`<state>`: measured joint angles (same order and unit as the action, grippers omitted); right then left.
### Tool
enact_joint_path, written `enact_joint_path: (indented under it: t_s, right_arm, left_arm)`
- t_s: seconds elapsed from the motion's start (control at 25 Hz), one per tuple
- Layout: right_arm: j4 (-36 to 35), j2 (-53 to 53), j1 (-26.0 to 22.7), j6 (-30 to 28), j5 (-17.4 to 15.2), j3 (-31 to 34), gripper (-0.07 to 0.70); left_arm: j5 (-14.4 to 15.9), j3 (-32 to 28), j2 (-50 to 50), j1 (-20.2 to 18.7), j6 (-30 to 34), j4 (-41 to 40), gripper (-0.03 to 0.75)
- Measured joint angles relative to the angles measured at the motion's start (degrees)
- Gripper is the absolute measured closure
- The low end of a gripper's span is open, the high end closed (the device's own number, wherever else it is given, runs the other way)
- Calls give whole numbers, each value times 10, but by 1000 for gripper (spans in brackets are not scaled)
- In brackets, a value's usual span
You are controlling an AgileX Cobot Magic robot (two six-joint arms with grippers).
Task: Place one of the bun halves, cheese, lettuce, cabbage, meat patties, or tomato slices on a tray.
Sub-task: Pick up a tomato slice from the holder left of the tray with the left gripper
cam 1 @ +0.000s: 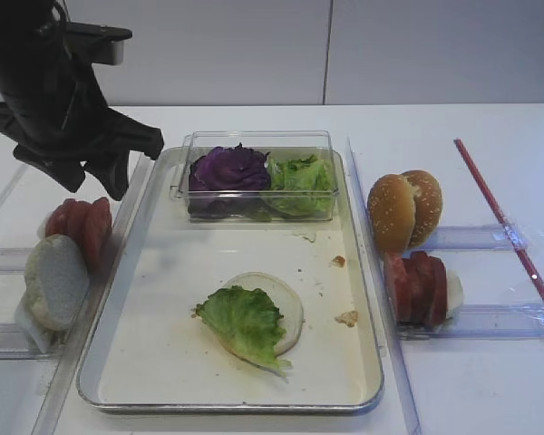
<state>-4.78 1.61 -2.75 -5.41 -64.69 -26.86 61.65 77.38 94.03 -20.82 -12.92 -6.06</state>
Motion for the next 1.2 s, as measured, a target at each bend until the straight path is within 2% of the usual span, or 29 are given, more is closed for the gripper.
enact_joint_path:
  t_s: [0.6,1.2]
  right_arm:
    - [0,0,0,0,0,0,143]
    - [0,0,0,0,0,0,143]
  left_arm:
    - [-22,1,33,9,-3,7,348]
    - [-13,1,68,9,-3,17,349]
